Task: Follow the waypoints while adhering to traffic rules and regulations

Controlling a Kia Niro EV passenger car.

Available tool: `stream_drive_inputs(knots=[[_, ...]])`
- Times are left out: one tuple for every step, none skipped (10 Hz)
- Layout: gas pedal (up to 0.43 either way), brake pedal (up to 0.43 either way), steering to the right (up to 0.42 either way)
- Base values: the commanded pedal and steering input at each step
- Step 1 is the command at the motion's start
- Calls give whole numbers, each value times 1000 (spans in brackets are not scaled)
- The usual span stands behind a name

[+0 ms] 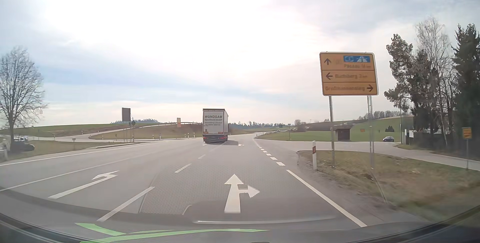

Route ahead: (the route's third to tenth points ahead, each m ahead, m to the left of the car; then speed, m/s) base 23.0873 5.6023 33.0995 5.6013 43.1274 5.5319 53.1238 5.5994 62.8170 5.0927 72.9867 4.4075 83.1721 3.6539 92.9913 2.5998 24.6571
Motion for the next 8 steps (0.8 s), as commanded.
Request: stream_drive_inputs(knots=[[118, 0, 5], [118, 0, 5], [118, 0, 6], [118, 0, 6], [118, 0, 5], [118, 0, 5], [118, 0, 6], [118, 0, 6]])
